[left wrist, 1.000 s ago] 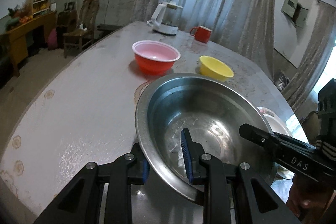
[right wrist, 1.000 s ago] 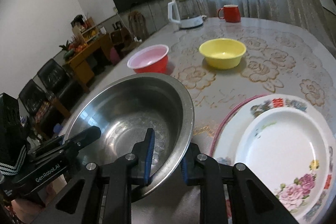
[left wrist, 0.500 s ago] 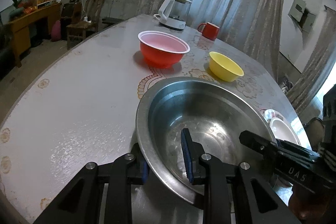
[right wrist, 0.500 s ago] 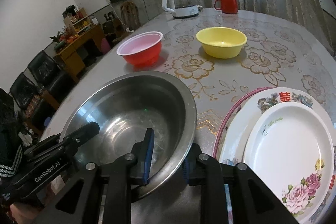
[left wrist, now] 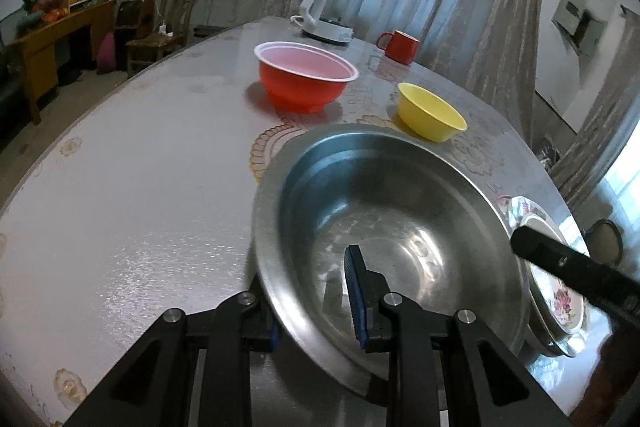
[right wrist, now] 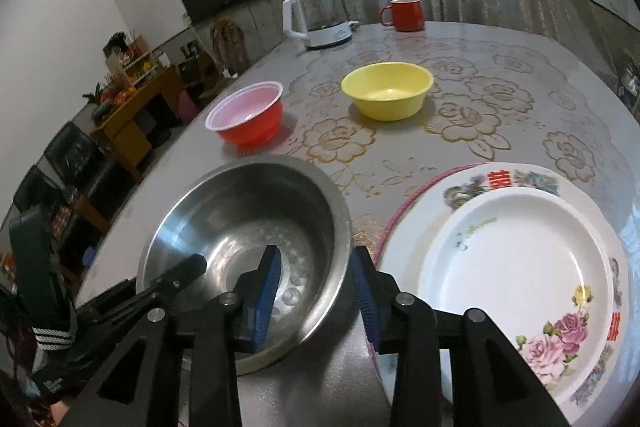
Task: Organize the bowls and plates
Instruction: 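Lower the steel bowl onto the table and open both grippers, then grasp the yellow bowl rim with the right gripper while the left gripper grasps it too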
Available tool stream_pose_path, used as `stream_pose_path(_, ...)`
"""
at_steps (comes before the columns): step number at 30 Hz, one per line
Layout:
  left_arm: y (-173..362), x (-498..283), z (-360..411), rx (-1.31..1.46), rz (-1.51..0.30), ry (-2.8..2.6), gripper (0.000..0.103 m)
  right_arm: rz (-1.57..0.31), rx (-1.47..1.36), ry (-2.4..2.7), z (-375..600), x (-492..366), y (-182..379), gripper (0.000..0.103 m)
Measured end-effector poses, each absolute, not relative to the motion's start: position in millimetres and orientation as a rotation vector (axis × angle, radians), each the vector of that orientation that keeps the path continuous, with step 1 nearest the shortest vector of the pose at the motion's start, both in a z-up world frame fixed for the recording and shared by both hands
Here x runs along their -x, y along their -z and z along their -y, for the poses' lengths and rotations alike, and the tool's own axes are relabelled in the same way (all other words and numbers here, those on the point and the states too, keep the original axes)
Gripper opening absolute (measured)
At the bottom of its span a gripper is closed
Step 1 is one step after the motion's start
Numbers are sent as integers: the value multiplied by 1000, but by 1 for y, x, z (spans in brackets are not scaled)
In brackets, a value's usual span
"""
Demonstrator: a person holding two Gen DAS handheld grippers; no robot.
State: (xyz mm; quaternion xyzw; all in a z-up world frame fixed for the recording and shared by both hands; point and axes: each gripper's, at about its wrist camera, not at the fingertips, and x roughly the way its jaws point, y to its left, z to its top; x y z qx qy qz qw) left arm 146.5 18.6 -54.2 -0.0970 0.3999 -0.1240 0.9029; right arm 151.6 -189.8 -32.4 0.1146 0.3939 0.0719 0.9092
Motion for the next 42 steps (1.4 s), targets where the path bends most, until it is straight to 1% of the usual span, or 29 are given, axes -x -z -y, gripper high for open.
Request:
stream_pose_path(7,54,-141,-16,190,-823,254,28,-754,-328,-156,208,-135,16,37)
stream_pose_path(8,54,-141,-17,192,-825,254,35,-749,-332,-156,209,-134,14,37)
stream_pose_path(9,54,-140,-20,202,-832,244,47,-744,-340,-158,212,-133,13,37)
stream_pose_path(11,54,-138,-26,229,-840,211,65,-736,-359,-159,218,-130,11,37)
stream_pose_path(12,53,-137,-31,253,-835,198,68,-735,-364,-155,220,-128,11,37)
stream_pose_path(14,51,-134,-41,293,-832,174,69,-730,-376,-145,226,-126,11,37)
stream_pose_path(18,47,-130,-50,322,-831,147,77,-742,-406,-132,236,-125,16,37)
stream_pose_path(21,43,-124,-51,335,-820,137,79,-756,-424,-135,239,-123,21,37)
stream_pose_path(27,33,-115,-36,258,-795,135,88,-769,-414,-153,238,-120,25,37)
stream_pose_path(31,25,-112,-27,243,-802,160,89,-766,-420,-151,242,-119,25,37)
stream_pose_path(35,15,-111,-21,247,-792,178,93,-778,-393,-148,246,-124,22,37)
stream_pose_path(42,-1,-119,-14,240,-779,199,95,-806,-321,-117,267,-152,10,37)
